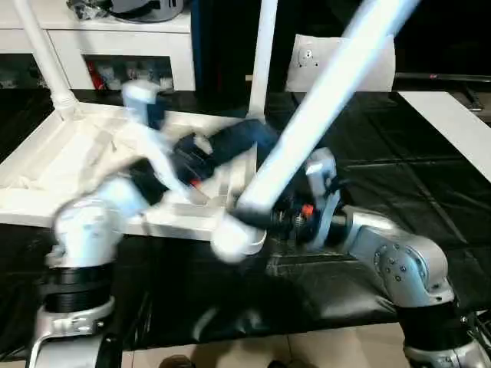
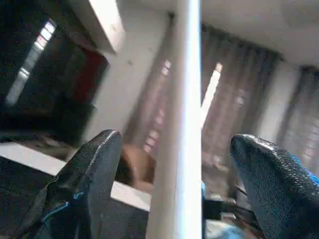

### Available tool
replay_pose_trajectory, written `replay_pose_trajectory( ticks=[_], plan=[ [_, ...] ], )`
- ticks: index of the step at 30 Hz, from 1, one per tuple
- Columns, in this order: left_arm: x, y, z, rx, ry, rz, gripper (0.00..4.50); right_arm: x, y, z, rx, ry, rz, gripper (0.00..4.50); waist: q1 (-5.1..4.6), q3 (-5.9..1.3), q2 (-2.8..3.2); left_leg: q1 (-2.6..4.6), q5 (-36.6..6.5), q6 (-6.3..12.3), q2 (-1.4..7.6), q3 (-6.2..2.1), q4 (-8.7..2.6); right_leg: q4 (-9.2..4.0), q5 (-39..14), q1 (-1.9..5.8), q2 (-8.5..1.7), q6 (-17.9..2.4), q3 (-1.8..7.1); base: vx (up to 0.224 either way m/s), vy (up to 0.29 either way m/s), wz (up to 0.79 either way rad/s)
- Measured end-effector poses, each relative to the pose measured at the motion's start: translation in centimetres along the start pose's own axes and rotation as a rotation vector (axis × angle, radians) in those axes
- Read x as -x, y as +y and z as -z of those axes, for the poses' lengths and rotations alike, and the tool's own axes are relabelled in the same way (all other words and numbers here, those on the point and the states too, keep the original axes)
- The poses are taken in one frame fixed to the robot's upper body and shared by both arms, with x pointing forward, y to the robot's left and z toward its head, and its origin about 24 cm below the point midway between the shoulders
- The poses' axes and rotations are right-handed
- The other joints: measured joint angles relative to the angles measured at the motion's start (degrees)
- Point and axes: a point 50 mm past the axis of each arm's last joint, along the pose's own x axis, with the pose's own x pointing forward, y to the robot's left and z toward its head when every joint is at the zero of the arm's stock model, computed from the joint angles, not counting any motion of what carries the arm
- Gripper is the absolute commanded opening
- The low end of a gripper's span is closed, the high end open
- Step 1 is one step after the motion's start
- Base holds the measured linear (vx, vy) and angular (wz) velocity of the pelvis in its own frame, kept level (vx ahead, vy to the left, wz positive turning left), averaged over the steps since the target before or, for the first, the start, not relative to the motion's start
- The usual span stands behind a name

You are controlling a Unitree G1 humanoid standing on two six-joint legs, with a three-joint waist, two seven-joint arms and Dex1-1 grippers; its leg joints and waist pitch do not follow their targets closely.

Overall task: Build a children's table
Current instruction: Pick table leg

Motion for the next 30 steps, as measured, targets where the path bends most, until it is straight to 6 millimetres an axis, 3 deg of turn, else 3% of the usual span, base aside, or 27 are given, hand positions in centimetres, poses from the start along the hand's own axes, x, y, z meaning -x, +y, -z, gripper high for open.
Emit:
replay_pose_trajectory(
  ticks=[4, 9, 13, 17, 23, 30],
  plan=[
    [1.7, 1.7, -0.3, -0.11, 0.097, -0.154, 4.28, 0.5, -1.2, 0.0, 0.086, 0.017, 0.181, 1.93, -0.02, -0.01, 0.05, 0.0, 0.0, 0.0, 0.0, -0.07, -0.02, -0.28, 0.0, 0.14, 0.01, 0.0, -0.07, 0.0, 0.0, 0.0],
    [4.6, 3.6, 1.1, -0.308, 0.402, -0.298, 4.28, 2.6, -3.2, 1.0, 0.163, 0.087, 0.439, 1.93, -0.12, 0.01, 0.21, -0.04, 0.0, 0.02, 0.0, -0.11, -0.13, -0.53, 0.1, 0.21, -0.03, 0.1, 0.07, 0.0, 0.0, 0.0],
    [5.9, 4.2, 2.8, -0.428, 0.69, -0.23, 3.92, 2.7, -3.3, 1.4, 0.19, 0.101, 0.509, 1.93, -0.24, -0.01, 0.2, 0.01, 0.0, 0.02, 0.01, -0.08, -0.47, -0.47, 0.1, 0.16, 0.0, 0.1, 0.13, 0.0, 0.0, 0.0],
    [7.3, 4.7, 4.1, -0.441, 0.86, -0.164, 3.54, 3.0, -3.2, 2.3, 0.19, 0.092, 0.567, 1.93, -0.2, -0.01, 0.21, -0.02, 0.0, -0.04, 0.04, 0.03, -0.73, -0.42, 0.0, -0.07, 0.05, 0.1, 0.17, 0.0, 0.0, 0.0],
    [8.3, 4.9, 5.5, -0.42, 0.97, -0.074, 3.1, 3.5, -3.3, 2.9, 0.224, 0.089, 0.633, 1.93, -0.18, 0.0, 0.22, 0.05, 0.0, -0.04, 0.02, 0.18, -0.7, -0.32, 0.0, -0.06, 0.01, 0.1, 0.3, 0.0, 0.0, 0.0],
    [8.9, 6.0, 5.2, -0.455, 1.039, -0.032, 2.56, 4.5, -3.4, 4.0, 0.226, 0.159, 0.661, 1.93, -0.21, 0.03, 0.48, 0.59, 0.0, -0.04, -0.02, 0.18, -0.69, -0.3, 0.0, 0.25, -0.03, 0.1, 0.3, 0.0, 0.0, 0.0]
  ],
)
